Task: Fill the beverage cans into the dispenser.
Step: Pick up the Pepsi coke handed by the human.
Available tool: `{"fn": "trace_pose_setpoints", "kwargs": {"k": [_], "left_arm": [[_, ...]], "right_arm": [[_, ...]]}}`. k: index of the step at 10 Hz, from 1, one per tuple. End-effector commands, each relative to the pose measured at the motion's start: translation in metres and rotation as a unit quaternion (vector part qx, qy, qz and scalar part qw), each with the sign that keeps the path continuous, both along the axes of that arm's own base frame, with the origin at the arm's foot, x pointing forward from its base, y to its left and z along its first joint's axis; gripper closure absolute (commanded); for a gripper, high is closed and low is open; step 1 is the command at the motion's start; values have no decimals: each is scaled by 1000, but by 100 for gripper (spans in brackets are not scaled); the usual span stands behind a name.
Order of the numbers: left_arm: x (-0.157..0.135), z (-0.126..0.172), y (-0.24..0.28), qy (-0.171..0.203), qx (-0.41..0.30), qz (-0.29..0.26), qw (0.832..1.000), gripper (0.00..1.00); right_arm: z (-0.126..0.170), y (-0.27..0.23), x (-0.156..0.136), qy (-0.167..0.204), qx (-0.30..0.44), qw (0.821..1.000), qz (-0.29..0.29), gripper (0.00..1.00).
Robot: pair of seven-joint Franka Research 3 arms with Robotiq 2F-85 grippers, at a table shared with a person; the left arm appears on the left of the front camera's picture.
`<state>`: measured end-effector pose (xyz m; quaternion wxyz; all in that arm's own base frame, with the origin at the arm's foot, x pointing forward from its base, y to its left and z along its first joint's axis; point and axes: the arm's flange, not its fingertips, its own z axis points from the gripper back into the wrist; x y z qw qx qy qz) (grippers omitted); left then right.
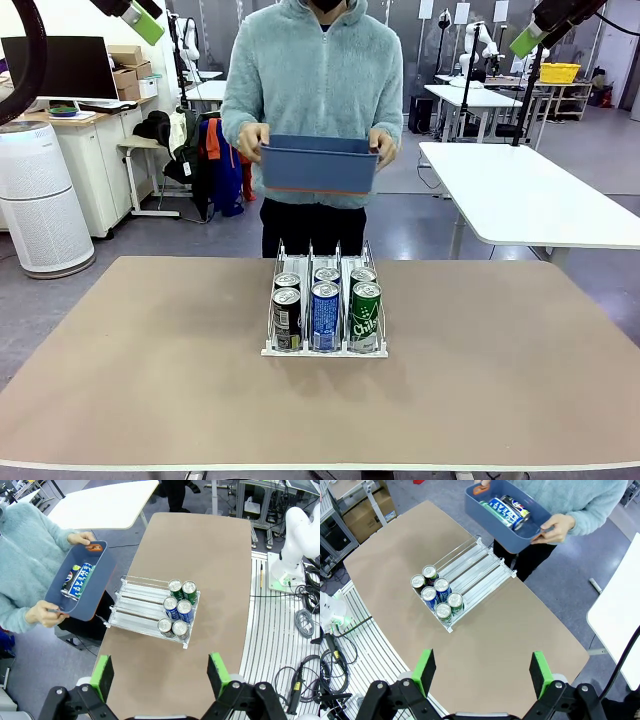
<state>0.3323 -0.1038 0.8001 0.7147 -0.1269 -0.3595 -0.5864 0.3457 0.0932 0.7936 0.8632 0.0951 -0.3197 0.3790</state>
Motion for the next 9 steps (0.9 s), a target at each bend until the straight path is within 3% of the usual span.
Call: {"fn": "trace_pose_setpoints", "kwargs": {"k": [1,9], "left_arm": [[-1,0,1,4,-7,-4,1000,0],[-1,0,1,4,-7,-4,1000,0]], "right_arm": [[0,0,0,1,3,1000,-3,0],[0,0,0,1,3,1000,-3,0]]}}
